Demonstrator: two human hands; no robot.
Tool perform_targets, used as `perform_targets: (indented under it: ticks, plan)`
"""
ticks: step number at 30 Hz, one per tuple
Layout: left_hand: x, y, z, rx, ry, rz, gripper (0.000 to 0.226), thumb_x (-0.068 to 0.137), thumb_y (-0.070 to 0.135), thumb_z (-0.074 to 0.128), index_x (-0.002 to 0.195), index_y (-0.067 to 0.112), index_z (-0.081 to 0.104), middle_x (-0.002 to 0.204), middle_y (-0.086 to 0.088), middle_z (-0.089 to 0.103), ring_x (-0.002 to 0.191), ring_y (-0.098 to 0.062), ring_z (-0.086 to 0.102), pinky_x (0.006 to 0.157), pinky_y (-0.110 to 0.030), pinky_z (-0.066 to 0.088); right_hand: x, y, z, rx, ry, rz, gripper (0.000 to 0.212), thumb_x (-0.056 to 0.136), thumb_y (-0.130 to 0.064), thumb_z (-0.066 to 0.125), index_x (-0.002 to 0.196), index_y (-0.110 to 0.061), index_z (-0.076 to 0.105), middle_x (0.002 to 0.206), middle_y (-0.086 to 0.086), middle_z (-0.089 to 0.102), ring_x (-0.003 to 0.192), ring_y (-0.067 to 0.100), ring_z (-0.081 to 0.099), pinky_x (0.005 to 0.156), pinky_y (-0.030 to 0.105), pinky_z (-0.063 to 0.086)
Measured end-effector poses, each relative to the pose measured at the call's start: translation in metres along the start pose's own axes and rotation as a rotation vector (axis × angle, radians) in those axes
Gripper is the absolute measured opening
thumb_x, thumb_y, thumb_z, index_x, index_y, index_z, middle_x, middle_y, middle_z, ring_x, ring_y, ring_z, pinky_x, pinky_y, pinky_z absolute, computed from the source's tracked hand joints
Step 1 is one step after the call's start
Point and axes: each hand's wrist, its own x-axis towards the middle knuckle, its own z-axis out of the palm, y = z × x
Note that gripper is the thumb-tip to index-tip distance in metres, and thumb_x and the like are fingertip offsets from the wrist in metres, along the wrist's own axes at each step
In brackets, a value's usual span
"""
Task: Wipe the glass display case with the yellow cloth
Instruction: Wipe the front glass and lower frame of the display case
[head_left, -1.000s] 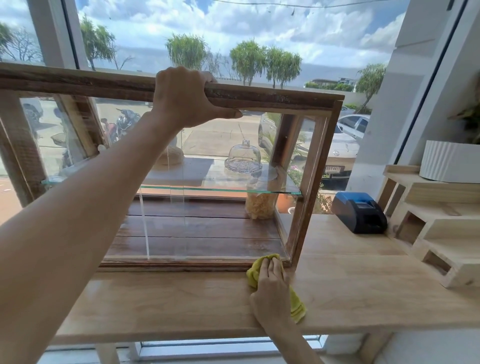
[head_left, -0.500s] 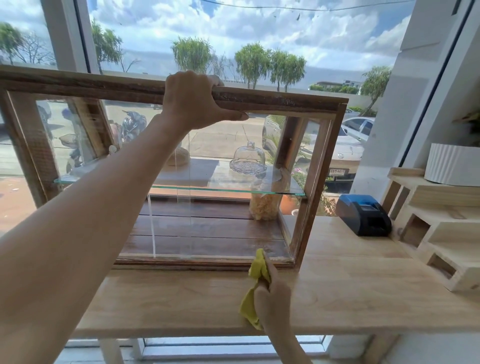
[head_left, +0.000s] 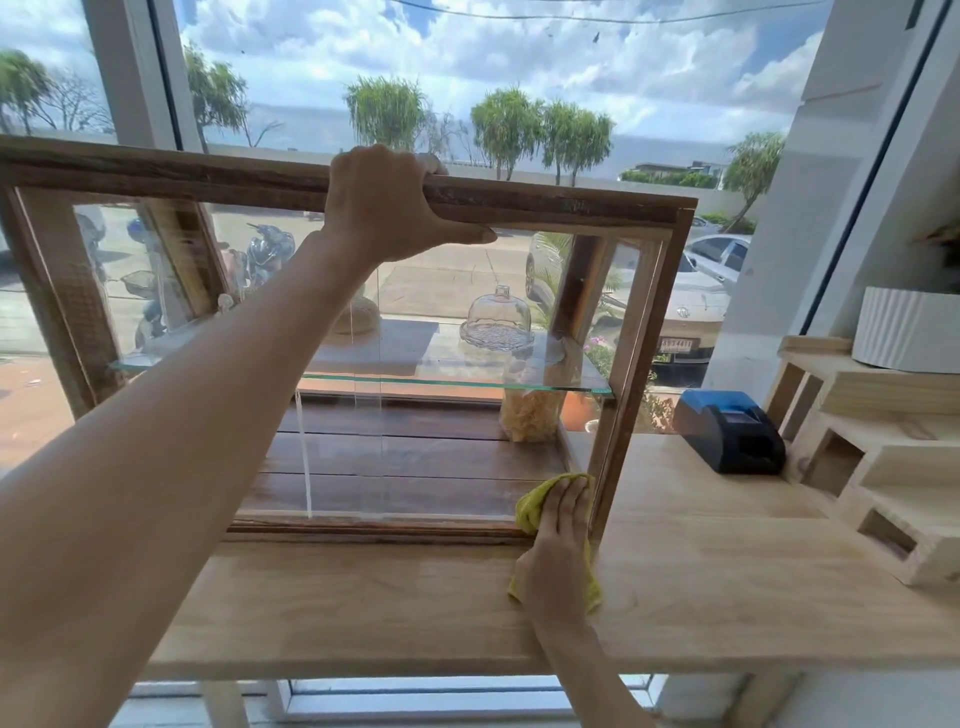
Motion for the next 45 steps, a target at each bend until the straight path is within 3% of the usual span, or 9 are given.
perform_targets:
  ticks: [5, 11, 15, 21, 29, 31, 36, 40, 45]
  plan:
    - [0.0, 0.0, 0.0, 0.014, -0.013, -0.004, 0.1, 0.047, 0.095, 0.038, 0.113, 0.025, 0.067, 0.075, -0.004, 0.07, 0.076, -0.024, 0.064, 0.067, -0.026, 0.034, -0.014, 0.004, 0.01, -0.17, -0.145, 0.15, 0.075, 0.052, -0.001, 0.057, 0.124, 0.017, 0.048, 0.124, 0.036, 0.053, 0.114, 0.047, 0.055, 0.114, 0.039, 0.018]
    - [-0.002, 0.002, -0.003, -0.004, -0.026, -0.01, 0.1, 0.047, 0.092, 0.041, 0.117, 0.024, 0.065, 0.077, -0.006, 0.07, 0.079, -0.025, 0.064, 0.067, -0.026, 0.032, -0.014, -0.019, 0.004, -0.058, -0.165, 0.294, 0.068, 0.07, 0.002, 0.06, 0.134, 0.014, 0.038, 0.136, 0.033, 0.044, 0.134, 0.044, 0.034, 0.115, 0.047, 0.017]
    - [-0.001, 0.001, -0.002, -0.005, -0.016, -0.014, 0.107, 0.042, 0.097, 0.034, 0.114, 0.024, 0.066, 0.074, -0.006, 0.069, 0.076, -0.025, 0.063, 0.066, -0.026, 0.033, -0.023, -0.041, 0.007, 0.061, -0.216, 0.224, 0.067, 0.085, -0.004, 0.044, 0.145, 0.007, 0.018, 0.153, 0.022, 0.023, 0.145, 0.034, 0.007, 0.114, 0.034, -0.008]
    - [0.0, 0.0, 0.0, -0.017, -0.029, -0.016, 0.109, 0.04, 0.097, 0.034, 0.114, 0.024, 0.066, 0.077, -0.005, 0.069, 0.079, -0.024, 0.063, 0.068, -0.028, 0.034, -0.041, -0.084, 0.038, -0.031, -0.245, 0.08, 0.074, 0.045, -0.009, 0.067, 0.116, 0.01, 0.06, 0.115, 0.024, 0.065, 0.117, 0.039, 0.056, 0.112, 0.041, 0.03]
    - [0.001, -0.001, 0.001, -0.04, -0.017, -0.008, 0.103, 0.044, 0.096, 0.036, 0.11, 0.023, 0.068, 0.077, -0.004, 0.071, 0.077, -0.023, 0.064, 0.07, -0.028, 0.037, -0.049, -0.097, 0.035, 0.011, -0.453, -0.028, 0.085, 0.062, -0.025, 0.077, 0.132, 0.011, 0.044, 0.139, 0.028, 0.043, 0.133, 0.04, 0.038, 0.118, 0.035, -0.004]
    - [0.0, -0.001, 0.001, -0.036, -0.019, -0.008, 0.106, 0.043, 0.096, 0.034, 0.112, 0.022, 0.067, 0.079, -0.005, 0.071, 0.079, -0.024, 0.064, 0.07, -0.028, 0.036, -0.052, -0.095, 0.032, 0.109, -0.454, -0.201, 0.073, 0.08, 0.0, 0.052, 0.146, 0.002, 0.021, 0.155, 0.014, 0.013, 0.146, 0.032, 0.01, 0.116, 0.024, -0.009]
    - [0.001, -0.001, 0.001, -0.021, -0.029, -0.009, 0.107, 0.043, 0.096, 0.033, 0.113, 0.021, 0.066, 0.077, -0.004, 0.07, 0.078, -0.023, 0.064, 0.07, -0.027, 0.036, -0.046, -0.094, 0.027, 0.36, -0.237, -0.629, 0.07, 0.076, 0.006, 0.045, 0.144, -0.01, 0.034, 0.145, 0.007, 0.044, 0.138, 0.023, 0.034, 0.115, 0.025, 0.024]
    - [0.001, -0.001, 0.001, -0.015, -0.033, -0.006, 0.108, 0.043, 0.098, 0.031, 0.111, 0.022, 0.067, 0.074, -0.003, 0.069, 0.075, -0.022, 0.064, 0.069, -0.027, 0.038, -0.007, -0.081, 0.036, -0.023, -0.261, -1.061, 0.044, 0.092, -0.014, 0.042, 0.135, -0.015, 0.051, 0.14, 0.002, 0.051, 0.135, 0.019, 0.04, 0.113, 0.032, 0.031]
    - [0.001, -0.004, 0.002, -0.026, -0.026, -0.007, 0.109, 0.042, 0.099, 0.032, 0.112, 0.022, 0.067, 0.074, -0.003, 0.07, 0.075, -0.021, 0.064, 0.07, -0.026, 0.04, 0.026, -0.047, 0.028, -0.343, -0.386, -1.249, 0.054, 0.09, -0.017, 0.028, 0.142, -0.019, 0.041, 0.143, -0.006, 0.047, 0.135, 0.011, 0.039, 0.113, 0.029, 0.031]
